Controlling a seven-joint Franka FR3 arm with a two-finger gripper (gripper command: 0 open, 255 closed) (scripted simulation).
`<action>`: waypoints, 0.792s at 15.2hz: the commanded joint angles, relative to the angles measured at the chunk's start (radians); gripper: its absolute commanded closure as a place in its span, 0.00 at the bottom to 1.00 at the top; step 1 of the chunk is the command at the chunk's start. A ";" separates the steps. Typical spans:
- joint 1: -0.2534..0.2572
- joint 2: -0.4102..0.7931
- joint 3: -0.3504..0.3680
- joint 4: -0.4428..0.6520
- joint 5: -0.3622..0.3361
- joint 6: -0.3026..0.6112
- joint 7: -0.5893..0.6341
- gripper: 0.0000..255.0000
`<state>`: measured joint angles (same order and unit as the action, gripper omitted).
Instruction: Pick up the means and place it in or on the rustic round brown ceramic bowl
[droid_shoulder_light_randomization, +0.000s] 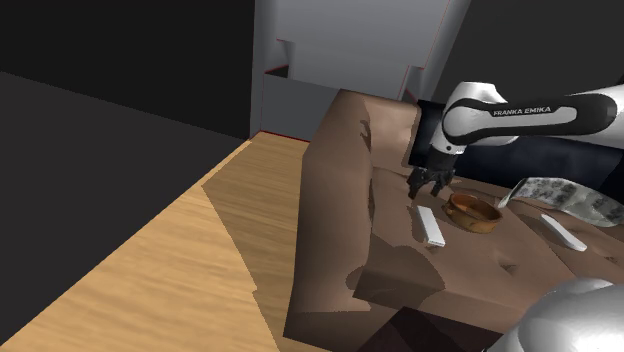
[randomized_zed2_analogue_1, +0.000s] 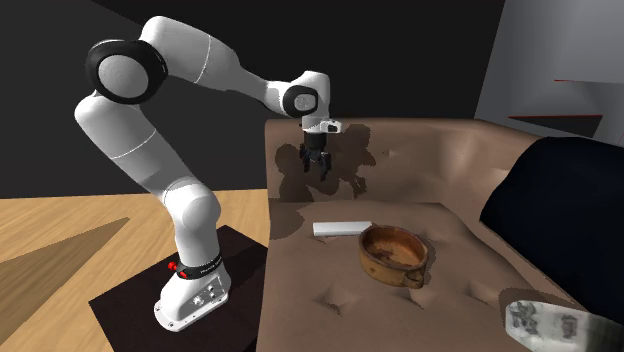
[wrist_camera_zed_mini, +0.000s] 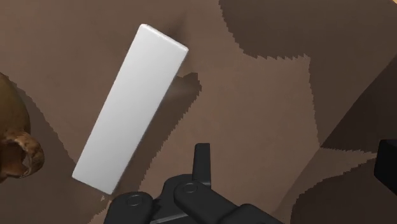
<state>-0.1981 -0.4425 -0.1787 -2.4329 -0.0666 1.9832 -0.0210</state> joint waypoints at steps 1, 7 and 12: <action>-0.024 0.039 -0.021 -0.013 -0.010 0.052 0.014 0.00; -0.087 0.186 -0.087 -0.006 -0.022 0.187 0.051 0.00; -0.135 0.316 -0.143 0.016 -0.011 0.291 0.072 0.00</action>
<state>-0.3224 -0.1452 -0.3108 -2.4197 -0.0782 2.2580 0.0452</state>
